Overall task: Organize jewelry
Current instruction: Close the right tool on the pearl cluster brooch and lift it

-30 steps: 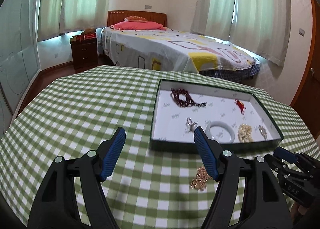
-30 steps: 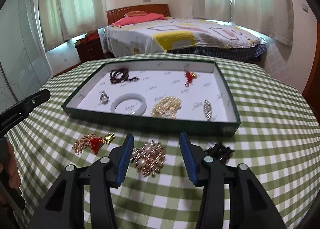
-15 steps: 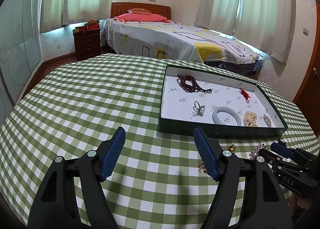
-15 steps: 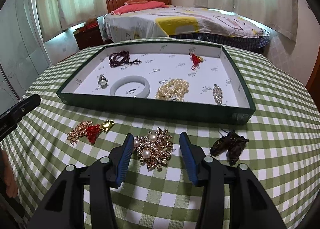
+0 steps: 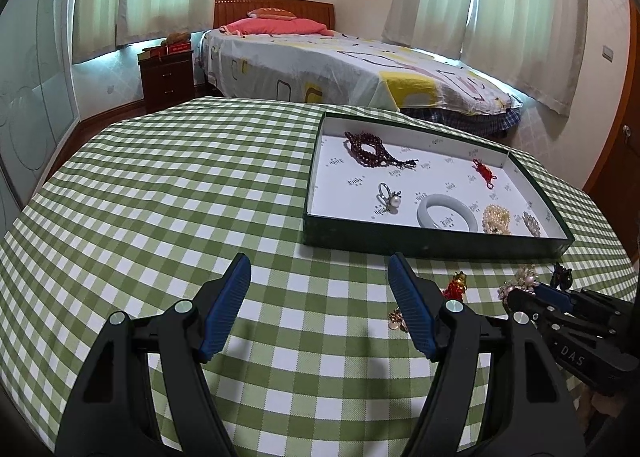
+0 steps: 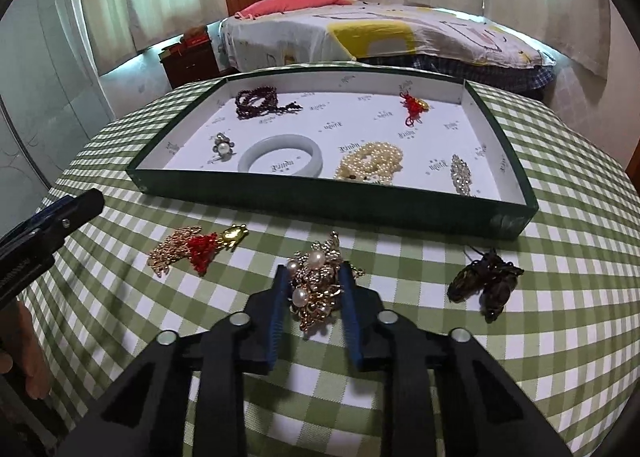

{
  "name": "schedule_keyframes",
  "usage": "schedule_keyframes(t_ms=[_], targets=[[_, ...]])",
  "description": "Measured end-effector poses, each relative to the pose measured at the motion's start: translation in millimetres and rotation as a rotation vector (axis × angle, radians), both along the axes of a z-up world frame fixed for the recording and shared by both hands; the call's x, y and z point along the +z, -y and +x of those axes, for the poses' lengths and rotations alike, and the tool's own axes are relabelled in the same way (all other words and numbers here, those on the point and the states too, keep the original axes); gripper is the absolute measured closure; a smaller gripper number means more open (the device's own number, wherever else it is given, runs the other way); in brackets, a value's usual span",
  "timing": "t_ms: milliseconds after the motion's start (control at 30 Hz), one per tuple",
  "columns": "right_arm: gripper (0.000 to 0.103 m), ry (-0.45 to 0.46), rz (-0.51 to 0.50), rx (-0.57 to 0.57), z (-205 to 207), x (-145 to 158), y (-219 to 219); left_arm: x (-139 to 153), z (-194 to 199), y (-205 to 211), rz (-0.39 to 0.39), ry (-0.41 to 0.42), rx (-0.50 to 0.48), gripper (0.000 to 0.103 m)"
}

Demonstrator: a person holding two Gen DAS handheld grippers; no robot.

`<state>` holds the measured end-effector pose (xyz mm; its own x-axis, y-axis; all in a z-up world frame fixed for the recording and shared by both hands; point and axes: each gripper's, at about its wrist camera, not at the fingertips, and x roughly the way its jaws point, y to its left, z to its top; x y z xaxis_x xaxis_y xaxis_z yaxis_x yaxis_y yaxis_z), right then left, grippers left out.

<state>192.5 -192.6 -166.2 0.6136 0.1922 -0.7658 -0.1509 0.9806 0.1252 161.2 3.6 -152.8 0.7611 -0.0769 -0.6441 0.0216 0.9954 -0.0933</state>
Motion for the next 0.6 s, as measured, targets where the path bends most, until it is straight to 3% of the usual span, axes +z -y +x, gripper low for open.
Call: schedule_keyframes(t_ms=[600], targets=[[0.085, 0.045, 0.006, -0.018, -17, 15, 20, -15, 8, 37, 0.032, -0.067, -0.113, 0.035]])
